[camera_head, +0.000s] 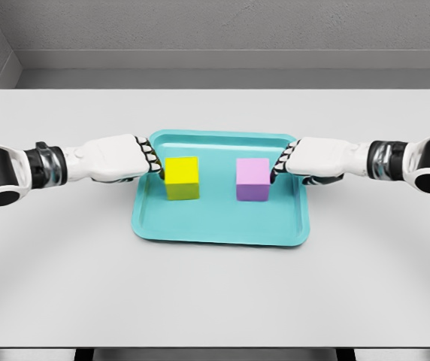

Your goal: Push two cubes

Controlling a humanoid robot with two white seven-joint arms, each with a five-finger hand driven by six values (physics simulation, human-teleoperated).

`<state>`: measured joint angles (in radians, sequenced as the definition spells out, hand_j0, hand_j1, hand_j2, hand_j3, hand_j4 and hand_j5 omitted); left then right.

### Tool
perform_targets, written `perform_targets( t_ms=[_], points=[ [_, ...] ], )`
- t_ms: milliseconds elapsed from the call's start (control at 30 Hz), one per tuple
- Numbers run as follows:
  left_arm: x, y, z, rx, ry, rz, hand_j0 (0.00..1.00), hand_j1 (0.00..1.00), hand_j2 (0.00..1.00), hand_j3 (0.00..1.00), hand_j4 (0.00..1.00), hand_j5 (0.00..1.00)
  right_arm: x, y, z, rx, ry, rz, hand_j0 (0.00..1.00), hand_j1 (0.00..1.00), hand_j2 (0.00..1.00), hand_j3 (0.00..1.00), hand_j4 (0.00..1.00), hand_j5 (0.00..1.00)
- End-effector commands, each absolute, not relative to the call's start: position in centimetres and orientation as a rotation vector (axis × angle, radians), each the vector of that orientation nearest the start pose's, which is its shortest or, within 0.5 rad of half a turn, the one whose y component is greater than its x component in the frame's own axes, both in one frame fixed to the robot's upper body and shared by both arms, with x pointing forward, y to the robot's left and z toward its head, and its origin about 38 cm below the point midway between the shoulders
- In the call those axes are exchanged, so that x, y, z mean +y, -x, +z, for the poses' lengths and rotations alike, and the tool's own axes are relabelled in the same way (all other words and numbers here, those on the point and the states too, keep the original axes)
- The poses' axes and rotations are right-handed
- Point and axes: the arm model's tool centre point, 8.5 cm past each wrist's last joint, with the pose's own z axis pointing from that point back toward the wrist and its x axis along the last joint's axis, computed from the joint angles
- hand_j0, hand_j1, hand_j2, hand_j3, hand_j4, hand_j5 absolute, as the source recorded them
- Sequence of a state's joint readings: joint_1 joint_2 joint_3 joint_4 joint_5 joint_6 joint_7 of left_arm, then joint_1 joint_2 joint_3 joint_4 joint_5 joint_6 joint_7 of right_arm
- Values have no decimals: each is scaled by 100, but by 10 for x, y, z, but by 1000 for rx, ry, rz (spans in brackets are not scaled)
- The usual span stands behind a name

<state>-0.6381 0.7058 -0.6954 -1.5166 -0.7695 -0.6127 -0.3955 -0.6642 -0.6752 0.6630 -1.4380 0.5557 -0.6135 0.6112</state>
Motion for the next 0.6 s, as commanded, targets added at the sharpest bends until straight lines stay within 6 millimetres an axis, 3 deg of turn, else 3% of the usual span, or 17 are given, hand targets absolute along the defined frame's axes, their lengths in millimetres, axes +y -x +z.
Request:
perform_targets(
  t_ms=[0,267,567],
  points=[
    [230,-427,184,1743,682,2905,71,71,71,71,71,71,-241,-439,184,1800,-480,-3096,71,71,71,71,71,71],
    [224,-429,186,1750,678,2895,71,71,71,71,71,71,-222,-437,178,1793,-417,-3079,71,71,71,71,71,71],
    [217,-430,187,1761,675,2877,71,71,71,71,71,71,-224,-445,173,1776,-432,-3110,71,71,71,71,71,71]
  ],
)
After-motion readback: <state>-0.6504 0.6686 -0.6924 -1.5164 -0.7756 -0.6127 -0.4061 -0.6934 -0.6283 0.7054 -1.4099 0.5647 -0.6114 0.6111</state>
